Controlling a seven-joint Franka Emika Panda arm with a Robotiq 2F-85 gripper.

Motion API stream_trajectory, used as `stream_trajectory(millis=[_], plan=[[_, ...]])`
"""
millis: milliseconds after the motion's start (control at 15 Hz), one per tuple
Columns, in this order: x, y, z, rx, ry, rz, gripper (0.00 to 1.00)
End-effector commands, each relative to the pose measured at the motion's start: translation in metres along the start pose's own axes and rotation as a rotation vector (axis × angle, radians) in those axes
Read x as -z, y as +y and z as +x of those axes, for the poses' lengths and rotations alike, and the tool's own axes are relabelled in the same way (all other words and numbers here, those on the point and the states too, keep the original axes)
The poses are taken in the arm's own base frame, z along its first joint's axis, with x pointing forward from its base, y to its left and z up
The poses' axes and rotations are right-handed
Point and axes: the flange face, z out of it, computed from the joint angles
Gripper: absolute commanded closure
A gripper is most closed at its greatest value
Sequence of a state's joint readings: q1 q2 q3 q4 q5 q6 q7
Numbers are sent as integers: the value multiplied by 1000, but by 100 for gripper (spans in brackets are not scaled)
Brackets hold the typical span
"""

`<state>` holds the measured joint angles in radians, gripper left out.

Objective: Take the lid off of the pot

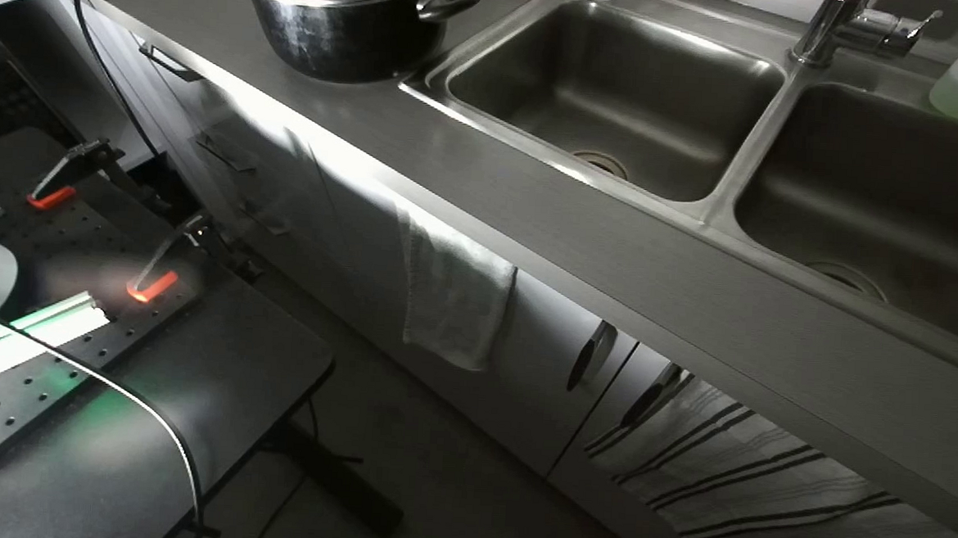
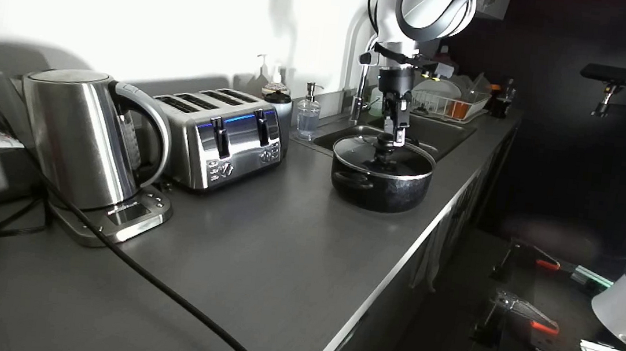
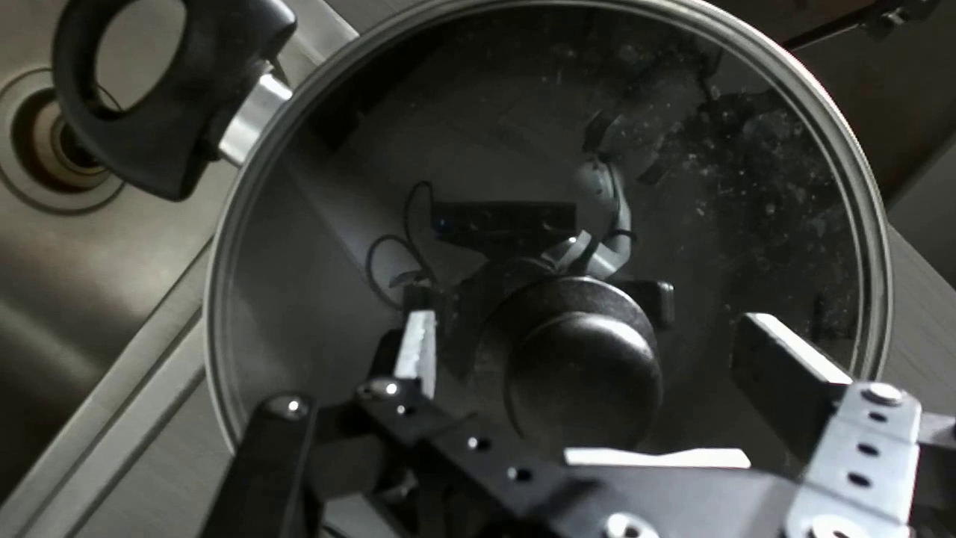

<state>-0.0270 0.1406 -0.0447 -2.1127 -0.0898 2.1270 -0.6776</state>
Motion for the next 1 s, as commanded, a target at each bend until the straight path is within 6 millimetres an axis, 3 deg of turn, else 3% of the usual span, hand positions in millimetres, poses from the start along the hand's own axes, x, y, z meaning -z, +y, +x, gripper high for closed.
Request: stream_trajectory(millis=[0,133,200,267,667,733,933], plan=[[3,4,6,29,33,3,0],[3,3,6,38,36,1,0],[3,3,6,41,36,1,25],[3,3,6,43,36,1,26],[4,5,4,48,41,7,71],[5,5,4,48,42,7,76],[6,4,3,54,44,8,76]])
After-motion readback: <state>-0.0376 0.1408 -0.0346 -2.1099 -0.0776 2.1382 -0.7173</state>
